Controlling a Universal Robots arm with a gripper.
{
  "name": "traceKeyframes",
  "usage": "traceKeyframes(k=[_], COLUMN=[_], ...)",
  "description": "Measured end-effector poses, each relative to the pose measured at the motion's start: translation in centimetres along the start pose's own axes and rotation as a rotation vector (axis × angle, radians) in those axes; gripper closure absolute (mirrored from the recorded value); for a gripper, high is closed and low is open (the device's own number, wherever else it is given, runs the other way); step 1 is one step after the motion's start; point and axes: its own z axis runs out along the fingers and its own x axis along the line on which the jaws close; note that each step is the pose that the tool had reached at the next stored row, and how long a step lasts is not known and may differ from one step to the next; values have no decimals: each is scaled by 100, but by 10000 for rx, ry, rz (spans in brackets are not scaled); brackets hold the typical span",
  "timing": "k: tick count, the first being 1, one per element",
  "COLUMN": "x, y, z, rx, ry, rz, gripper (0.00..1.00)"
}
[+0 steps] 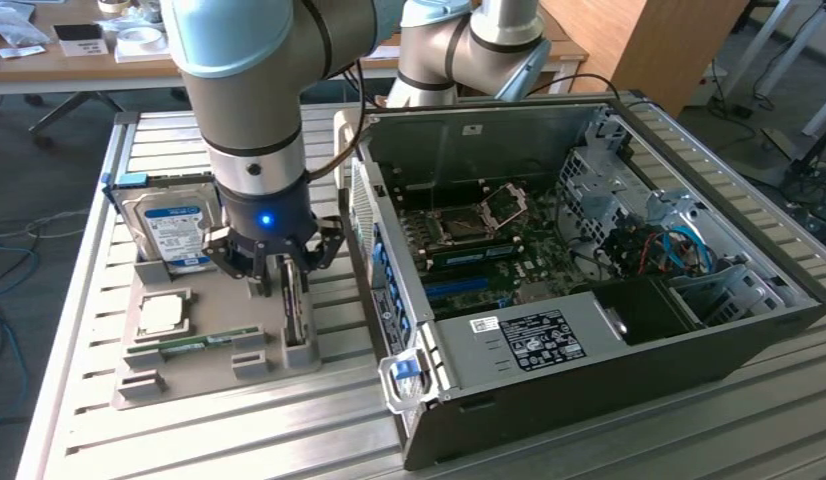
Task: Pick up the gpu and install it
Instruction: 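Pick up the gpu and move the gpu toward the slot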
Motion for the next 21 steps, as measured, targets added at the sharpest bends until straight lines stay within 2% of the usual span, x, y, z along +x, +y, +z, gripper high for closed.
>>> traceKeyframes(k=[15,16,21], x=[-20,-20,-20], y=[1,1,1], z=[11,11,11], rx=[-2,-2,-1], ry=[-1,-1,-2], rz=[0,0,0], gripper=[53,61,61])
